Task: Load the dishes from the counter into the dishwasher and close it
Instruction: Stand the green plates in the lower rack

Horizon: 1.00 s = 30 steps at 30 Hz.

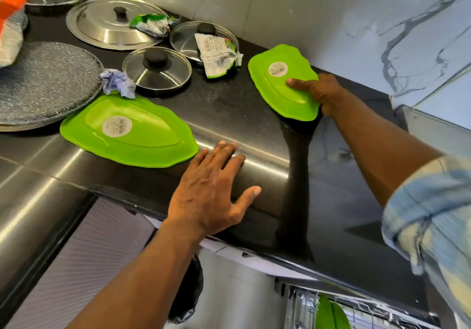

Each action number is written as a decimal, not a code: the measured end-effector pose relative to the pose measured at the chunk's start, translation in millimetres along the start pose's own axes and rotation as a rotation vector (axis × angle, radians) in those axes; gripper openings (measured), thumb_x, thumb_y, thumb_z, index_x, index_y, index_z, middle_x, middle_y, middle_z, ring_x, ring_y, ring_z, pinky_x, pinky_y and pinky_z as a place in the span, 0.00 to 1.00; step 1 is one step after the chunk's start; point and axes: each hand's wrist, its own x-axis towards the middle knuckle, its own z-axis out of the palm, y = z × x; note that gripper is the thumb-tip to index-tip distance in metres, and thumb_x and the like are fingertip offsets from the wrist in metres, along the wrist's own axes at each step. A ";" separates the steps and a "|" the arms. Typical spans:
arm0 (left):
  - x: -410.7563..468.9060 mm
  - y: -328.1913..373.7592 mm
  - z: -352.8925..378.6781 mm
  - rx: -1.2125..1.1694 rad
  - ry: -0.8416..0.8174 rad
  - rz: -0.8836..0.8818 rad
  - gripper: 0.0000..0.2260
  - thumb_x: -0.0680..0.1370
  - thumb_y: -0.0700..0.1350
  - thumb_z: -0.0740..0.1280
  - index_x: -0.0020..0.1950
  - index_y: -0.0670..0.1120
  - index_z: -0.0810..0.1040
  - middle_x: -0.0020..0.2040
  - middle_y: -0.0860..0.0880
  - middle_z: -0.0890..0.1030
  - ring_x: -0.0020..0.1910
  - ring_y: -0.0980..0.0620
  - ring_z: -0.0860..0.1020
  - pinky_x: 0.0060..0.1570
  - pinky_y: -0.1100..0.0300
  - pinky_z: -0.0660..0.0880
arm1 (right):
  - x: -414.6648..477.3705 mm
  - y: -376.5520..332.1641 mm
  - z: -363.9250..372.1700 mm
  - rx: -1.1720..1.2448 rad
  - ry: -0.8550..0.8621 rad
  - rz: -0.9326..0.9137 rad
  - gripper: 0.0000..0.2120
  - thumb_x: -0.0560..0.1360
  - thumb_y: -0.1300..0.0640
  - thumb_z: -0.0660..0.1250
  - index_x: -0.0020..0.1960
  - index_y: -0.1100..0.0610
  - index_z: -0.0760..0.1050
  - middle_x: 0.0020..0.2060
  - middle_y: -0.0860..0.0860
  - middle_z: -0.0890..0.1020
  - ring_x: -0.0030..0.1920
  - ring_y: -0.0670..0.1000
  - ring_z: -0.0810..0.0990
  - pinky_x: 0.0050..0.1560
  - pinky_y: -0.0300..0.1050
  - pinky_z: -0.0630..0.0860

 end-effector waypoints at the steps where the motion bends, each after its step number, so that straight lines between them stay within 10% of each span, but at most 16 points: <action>1: 0.4 0.2 -0.4 -0.011 0.004 0.003 0.31 0.78 0.69 0.59 0.73 0.50 0.74 0.78 0.47 0.71 0.80 0.47 0.65 0.80 0.46 0.61 | -14.9 5.4 -2.6 0.147 0.040 -0.047 0.29 0.69 0.60 0.79 0.68 0.65 0.76 0.62 0.61 0.82 0.55 0.56 0.85 0.57 0.51 0.82; 11: -1.4 9.0 -11.9 0.039 0.027 0.106 0.20 0.83 0.61 0.59 0.63 0.48 0.78 0.66 0.44 0.78 0.63 0.38 0.77 0.63 0.45 0.72 | -296.3 66.8 -69.8 0.396 0.344 -0.308 0.19 0.69 0.66 0.76 0.59 0.65 0.79 0.56 0.65 0.83 0.53 0.63 0.83 0.58 0.67 0.80; 18: -128.5 81.2 59.7 -0.055 0.289 0.296 0.23 0.83 0.57 0.61 0.76 0.49 0.71 0.82 0.42 0.63 0.82 0.39 0.60 0.75 0.31 0.57 | -511.1 194.5 -102.2 0.110 0.472 -0.199 0.07 0.65 0.49 0.79 0.37 0.50 0.83 0.34 0.42 0.84 0.33 0.43 0.79 0.33 0.43 0.79; 24: -280.6 193.2 180.2 -0.502 -0.311 0.117 0.24 0.83 0.55 0.61 0.76 0.47 0.69 0.79 0.46 0.67 0.78 0.44 0.67 0.78 0.59 0.59 | -609.5 359.1 -105.7 -0.051 0.623 0.181 0.15 0.66 0.48 0.78 0.41 0.59 0.79 0.30 0.54 0.80 0.32 0.59 0.77 0.31 0.54 0.76; 30: -349.5 242.9 326.5 -0.478 -0.817 -0.139 0.27 0.83 0.57 0.62 0.81 0.51 0.63 0.75 0.47 0.73 0.69 0.44 0.77 0.68 0.47 0.74 | -592.6 505.3 -126.7 -0.061 0.793 0.400 0.12 0.69 0.46 0.73 0.45 0.54 0.77 0.33 0.50 0.80 0.35 0.55 0.79 0.35 0.54 0.78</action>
